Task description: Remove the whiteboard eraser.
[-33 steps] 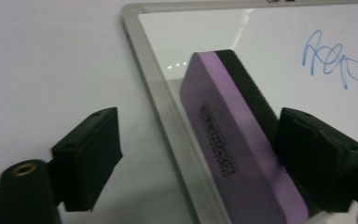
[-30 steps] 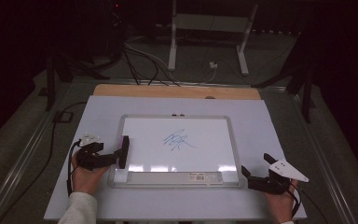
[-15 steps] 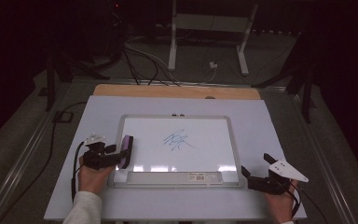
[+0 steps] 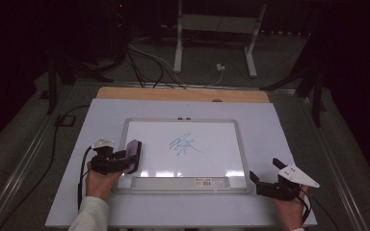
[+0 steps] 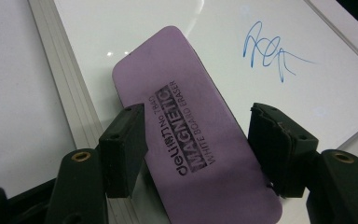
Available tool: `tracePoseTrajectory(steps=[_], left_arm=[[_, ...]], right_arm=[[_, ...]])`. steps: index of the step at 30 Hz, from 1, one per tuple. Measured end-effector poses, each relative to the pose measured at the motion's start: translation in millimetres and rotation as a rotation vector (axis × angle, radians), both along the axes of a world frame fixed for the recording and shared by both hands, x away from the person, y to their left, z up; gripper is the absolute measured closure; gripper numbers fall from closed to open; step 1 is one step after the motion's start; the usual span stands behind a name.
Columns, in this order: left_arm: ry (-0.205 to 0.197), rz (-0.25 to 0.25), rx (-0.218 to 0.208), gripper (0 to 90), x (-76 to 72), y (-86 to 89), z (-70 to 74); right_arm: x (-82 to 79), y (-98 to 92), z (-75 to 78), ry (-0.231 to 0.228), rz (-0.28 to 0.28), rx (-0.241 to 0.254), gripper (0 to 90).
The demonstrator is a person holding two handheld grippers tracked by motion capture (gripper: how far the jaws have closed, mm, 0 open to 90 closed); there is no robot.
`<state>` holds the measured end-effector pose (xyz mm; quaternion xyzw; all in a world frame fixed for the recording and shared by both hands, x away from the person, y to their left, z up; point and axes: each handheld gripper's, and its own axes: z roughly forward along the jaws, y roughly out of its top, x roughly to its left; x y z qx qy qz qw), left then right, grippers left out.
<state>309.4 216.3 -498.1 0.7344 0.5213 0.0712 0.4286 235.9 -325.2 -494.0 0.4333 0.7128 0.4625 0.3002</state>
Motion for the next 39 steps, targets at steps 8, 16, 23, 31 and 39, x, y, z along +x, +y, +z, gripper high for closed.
tracePoseTrajectory(steps=[8, 16, 23, 31, 39], left_arm=[[0.006, 0.009, 0.018, 36.1, 0.3, -2.9, 0.1], [0.013, 0.010, 0.071, 38.9, 0.6, -8.3, -2.8], [0.028, 0.014, 0.071, 41.2, 1.1, -5.7, -2.2], [0.001, 0.025, 0.051, 41.3, -1.1, 0.5, 2.7], [-0.026, 0.035, 0.046, 41.4, -2.2, 4.4, 6.1]], right_arm=[[0.0, 0.5, 0.1, 0.000, 0.002, -0.001, 0.9], [0.1, 0.6, 0.1, 0.001, 0.003, -0.001, 0.9], [0.6, 0.3, -0.2, 0.002, 0.006, -0.002, 0.9], [0.3, 0.2, 0.0, 0.000, 0.002, 0.000, 0.9], [0.1, 0.5, 0.1, -0.001, 0.000, -0.001, 0.9]])
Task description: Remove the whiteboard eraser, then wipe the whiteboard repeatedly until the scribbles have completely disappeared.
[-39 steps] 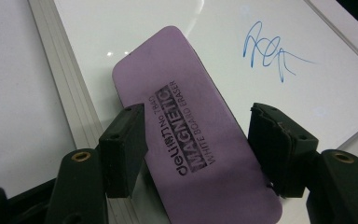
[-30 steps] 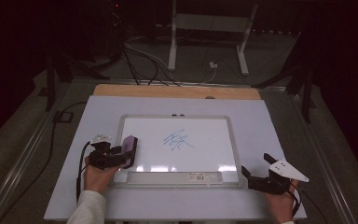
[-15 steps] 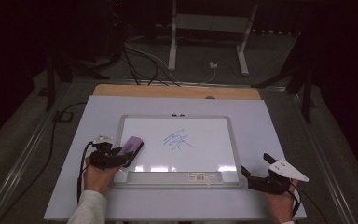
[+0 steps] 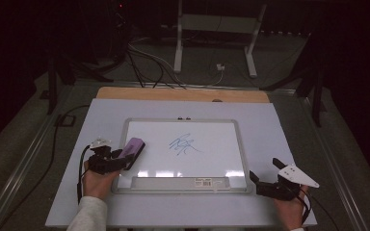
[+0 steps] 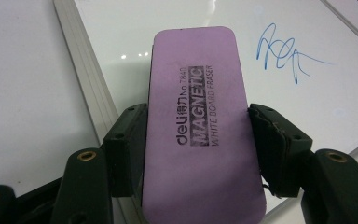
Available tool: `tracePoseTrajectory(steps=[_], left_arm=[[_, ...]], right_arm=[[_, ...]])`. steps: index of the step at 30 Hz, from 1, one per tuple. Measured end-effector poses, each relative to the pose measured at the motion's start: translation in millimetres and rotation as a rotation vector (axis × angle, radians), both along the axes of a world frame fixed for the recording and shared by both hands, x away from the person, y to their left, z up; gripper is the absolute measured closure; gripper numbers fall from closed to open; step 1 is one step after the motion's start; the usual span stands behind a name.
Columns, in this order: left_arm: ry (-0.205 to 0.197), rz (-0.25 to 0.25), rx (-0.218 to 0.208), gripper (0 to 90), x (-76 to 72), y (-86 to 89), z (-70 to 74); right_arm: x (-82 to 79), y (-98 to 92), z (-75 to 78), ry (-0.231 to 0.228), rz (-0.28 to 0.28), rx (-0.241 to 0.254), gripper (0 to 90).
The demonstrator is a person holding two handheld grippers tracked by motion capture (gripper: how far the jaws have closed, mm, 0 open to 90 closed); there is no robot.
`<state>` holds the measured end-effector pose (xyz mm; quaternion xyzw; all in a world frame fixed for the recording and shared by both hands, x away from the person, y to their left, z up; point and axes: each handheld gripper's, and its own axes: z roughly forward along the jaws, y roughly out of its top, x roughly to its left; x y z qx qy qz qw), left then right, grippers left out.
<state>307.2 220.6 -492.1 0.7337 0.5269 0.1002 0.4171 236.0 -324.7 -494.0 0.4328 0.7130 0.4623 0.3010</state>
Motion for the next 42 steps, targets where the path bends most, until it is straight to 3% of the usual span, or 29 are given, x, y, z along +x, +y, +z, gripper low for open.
tracePoseTrajectory(steps=[13, 27, 42], left_arm=[[-0.059, -0.024, 0.022, 41.3, 5.1, -7.9, 14.4], [-0.124, -0.041, 0.018, 41.4, 13.3, -17.4, 28.2], [-0.142, -0.075, 0.032, 41.4, 23.3, -37.2, 24.7]], right_arm=[[-0.6, -0.8, 0.8, -0.008, -0.002, -0.001, 0.9], [-0.3, -1.1, 1.0, -0.009, -0.003, -0.002, 0.9], [-0.4, -1.1, 0.7, -0.007, -0.007, -0.004, 0.9]])
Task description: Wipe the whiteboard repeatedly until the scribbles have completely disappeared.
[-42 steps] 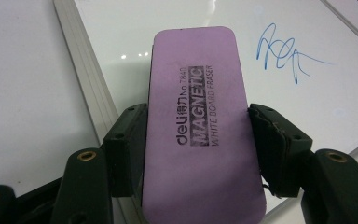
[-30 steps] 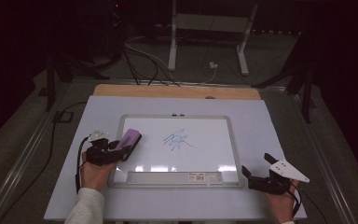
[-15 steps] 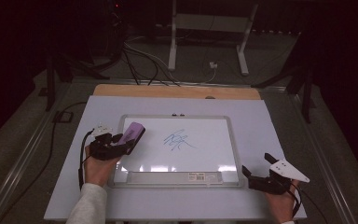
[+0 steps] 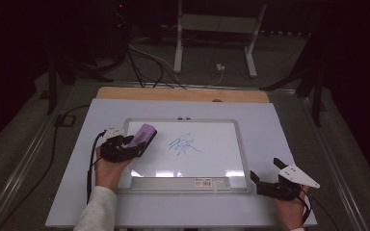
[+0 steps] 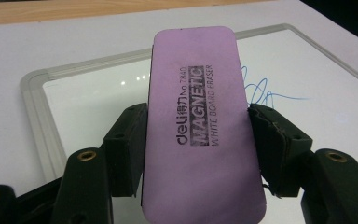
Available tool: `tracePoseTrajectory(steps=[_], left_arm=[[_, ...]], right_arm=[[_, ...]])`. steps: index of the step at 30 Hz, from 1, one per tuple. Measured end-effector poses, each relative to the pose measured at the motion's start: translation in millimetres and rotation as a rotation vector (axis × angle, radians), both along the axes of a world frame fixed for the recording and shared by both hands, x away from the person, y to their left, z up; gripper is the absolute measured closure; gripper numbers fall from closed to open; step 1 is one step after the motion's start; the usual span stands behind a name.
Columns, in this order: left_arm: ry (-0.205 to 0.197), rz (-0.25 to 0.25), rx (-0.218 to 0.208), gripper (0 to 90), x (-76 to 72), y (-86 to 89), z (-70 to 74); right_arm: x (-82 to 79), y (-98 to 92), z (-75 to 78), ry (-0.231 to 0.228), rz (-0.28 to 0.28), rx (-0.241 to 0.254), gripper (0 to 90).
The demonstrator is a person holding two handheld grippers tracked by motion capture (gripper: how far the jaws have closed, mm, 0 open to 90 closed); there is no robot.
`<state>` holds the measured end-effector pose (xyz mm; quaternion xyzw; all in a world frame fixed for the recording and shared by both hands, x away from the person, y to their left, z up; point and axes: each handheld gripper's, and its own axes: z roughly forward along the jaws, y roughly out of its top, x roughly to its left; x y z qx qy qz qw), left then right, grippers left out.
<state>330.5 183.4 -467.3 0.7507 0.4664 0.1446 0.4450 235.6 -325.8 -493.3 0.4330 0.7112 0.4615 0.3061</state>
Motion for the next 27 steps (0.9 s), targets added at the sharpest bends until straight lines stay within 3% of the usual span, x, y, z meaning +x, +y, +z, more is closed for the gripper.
tracePoseTrajectory(steps=[27], left_arm=[[0.040, -0.084, 0.102, 41.3, 17.1, -44.2, -25.2]], right_arm=[[0.9, 0.7, -0.6, 0.004, 0.004, -0.005, 0.9]])
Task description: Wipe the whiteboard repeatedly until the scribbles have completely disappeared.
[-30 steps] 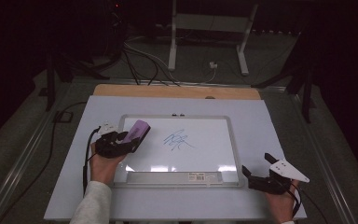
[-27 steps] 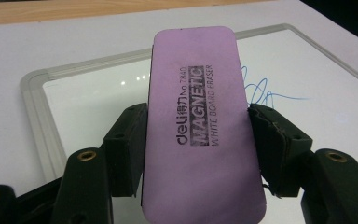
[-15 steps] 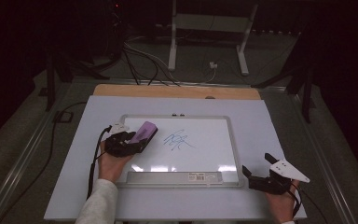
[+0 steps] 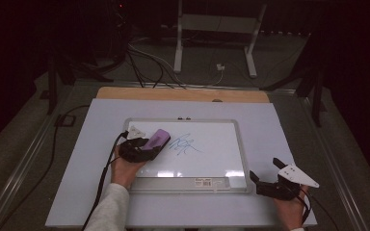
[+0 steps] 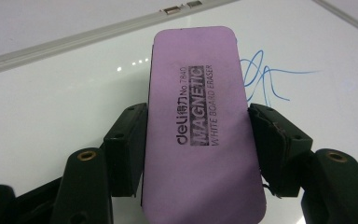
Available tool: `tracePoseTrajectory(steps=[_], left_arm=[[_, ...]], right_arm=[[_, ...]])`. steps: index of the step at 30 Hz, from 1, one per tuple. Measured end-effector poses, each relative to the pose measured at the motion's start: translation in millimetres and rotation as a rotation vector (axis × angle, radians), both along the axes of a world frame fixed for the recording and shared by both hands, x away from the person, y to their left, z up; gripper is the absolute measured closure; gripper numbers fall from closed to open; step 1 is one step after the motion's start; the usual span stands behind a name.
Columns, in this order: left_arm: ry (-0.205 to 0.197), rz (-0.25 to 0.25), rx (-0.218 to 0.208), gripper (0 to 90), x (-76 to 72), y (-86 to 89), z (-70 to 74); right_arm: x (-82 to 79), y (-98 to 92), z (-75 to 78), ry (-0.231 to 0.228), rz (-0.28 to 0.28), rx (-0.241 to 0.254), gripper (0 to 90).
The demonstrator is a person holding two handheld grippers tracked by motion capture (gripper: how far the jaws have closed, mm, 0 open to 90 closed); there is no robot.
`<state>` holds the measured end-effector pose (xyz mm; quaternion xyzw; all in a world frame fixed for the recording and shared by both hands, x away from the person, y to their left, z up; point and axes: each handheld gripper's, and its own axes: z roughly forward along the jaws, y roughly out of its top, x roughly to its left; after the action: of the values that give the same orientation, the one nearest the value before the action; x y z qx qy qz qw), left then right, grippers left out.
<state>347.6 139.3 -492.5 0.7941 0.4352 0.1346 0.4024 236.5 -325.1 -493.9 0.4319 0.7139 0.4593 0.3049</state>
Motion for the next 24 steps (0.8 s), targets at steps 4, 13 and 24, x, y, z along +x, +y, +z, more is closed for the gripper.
tracePoseTrajectory(steps=[4, 13, 24], left_arm=[[0.015, -0.007, 0.016, 41.2, 2.3, -5.7, -3.6], [0.024, 0.005, 0.024, 34.4, 6.8, -13.0, -8.6], [0.019, 0.038, 0.059, 27.4, 14.8, -27.4, -12.7]], right_arm=[[0.1, -0.2, 0.0, -0.001, -0.001, 0.001, 0.9], [0.2, -0.6, 0.1, -0.001, -0.003, 0.001, 0.9], [0.2, -1.4, 0.5, -0.003, -0.003, 0.002, 0.9]])
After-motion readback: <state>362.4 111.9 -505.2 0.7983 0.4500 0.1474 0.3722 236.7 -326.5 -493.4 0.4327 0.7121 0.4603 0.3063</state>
